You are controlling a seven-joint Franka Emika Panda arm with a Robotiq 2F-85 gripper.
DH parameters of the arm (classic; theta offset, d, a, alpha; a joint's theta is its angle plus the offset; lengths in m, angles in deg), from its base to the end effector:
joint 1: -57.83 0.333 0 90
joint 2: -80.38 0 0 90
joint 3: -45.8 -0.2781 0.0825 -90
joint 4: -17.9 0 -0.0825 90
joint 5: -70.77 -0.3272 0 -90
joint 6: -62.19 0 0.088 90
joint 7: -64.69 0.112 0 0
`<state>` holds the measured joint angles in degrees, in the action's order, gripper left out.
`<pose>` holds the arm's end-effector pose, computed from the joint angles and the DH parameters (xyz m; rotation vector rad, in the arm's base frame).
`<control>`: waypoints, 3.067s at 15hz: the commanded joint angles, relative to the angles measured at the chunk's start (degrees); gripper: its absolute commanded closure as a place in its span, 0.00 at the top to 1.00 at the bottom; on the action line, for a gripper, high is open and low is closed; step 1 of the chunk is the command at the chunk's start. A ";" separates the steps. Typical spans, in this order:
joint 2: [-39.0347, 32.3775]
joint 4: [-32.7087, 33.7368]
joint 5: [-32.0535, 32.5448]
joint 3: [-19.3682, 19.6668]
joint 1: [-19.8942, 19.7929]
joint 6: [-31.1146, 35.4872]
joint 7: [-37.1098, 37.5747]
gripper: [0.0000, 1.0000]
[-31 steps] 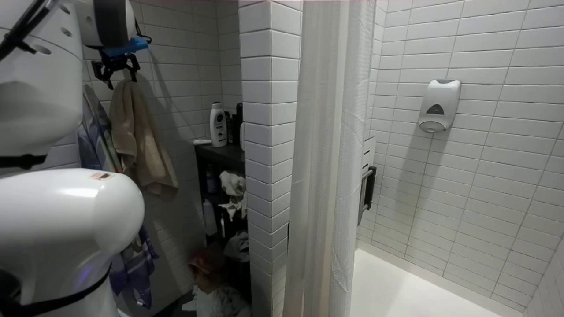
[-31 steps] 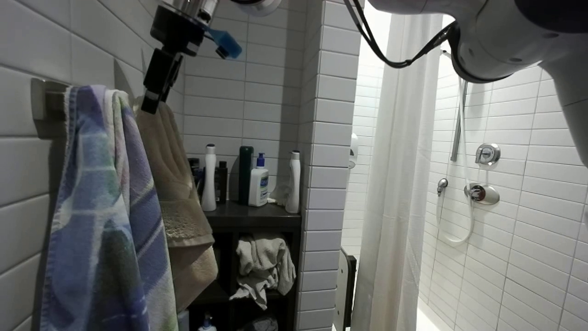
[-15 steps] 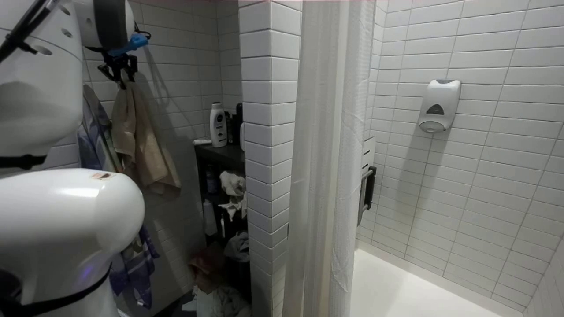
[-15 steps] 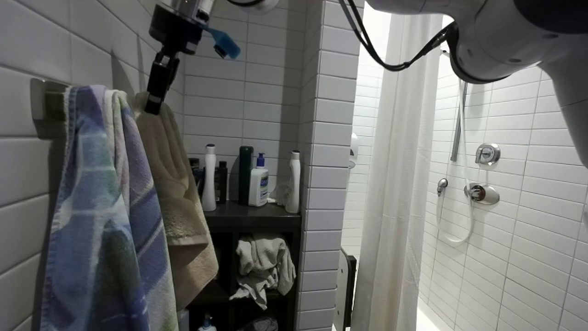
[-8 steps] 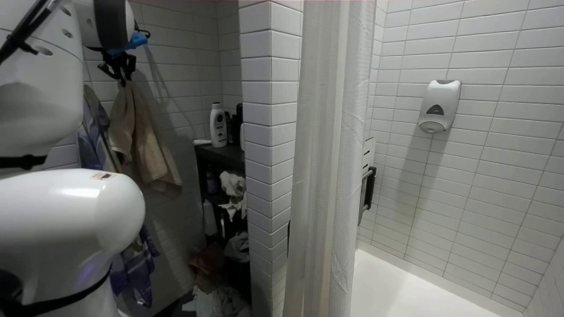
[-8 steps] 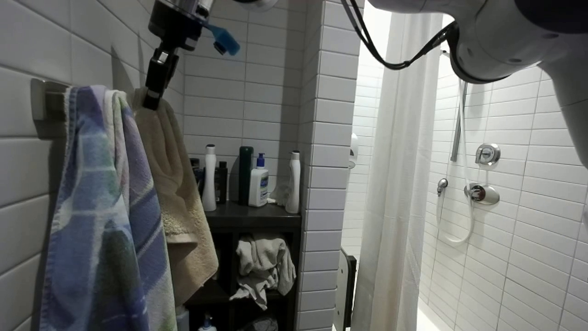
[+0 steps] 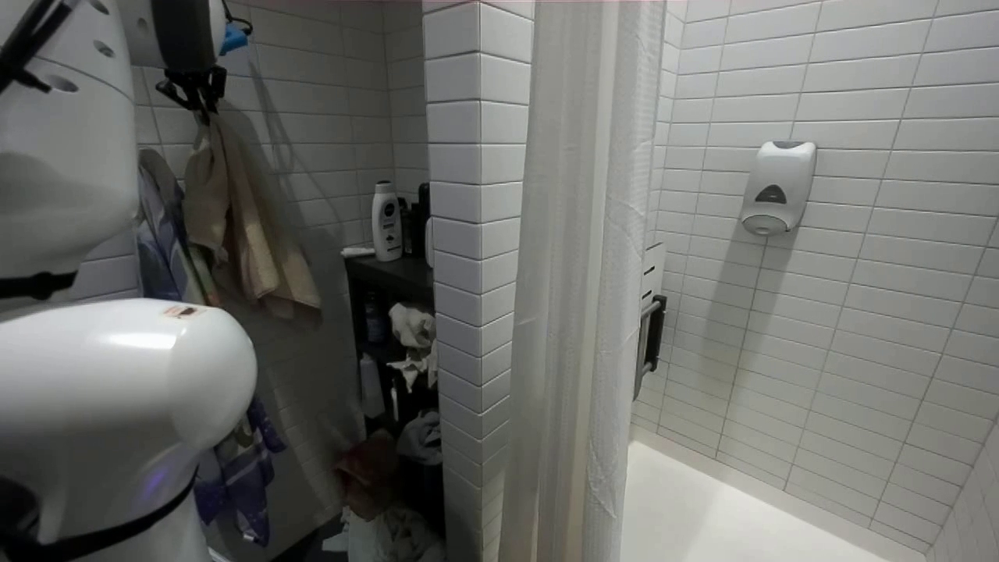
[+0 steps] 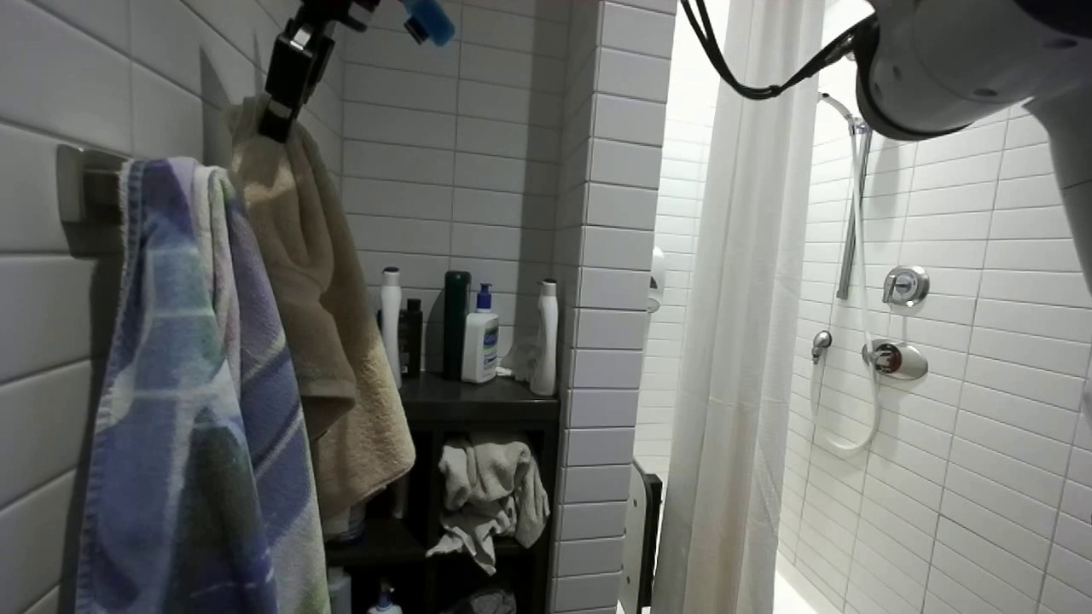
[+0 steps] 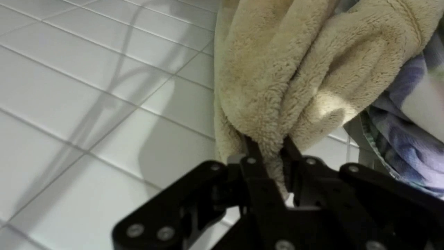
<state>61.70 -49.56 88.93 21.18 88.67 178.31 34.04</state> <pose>0.4059 0.4617 0.6362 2.1525 2.0138 0.8701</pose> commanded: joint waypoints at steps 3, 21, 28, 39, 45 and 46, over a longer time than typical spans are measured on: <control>3.66 0.43 1.99 0.15 0.69 0.52 1.40 0.05; 16.09 -11.67 0.88 2.86 -2.19 0.64 10.19 0.05; 21.50 -18.42 -0.60 4.18 -3.97 1.30 14.25 0.05; 23.62 -25.32 -9.22 4.29 -8.75 6.54 17.71 0.05; 24.27 -28.60 -10.66 4.11 -9.32 8.92 17.76 0.05; 25.23 -29.57 -10.71 4.28 -9.48 8.56 18.11 0.05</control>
<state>83.90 -76.90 79.55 25.30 79.99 186.25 51.72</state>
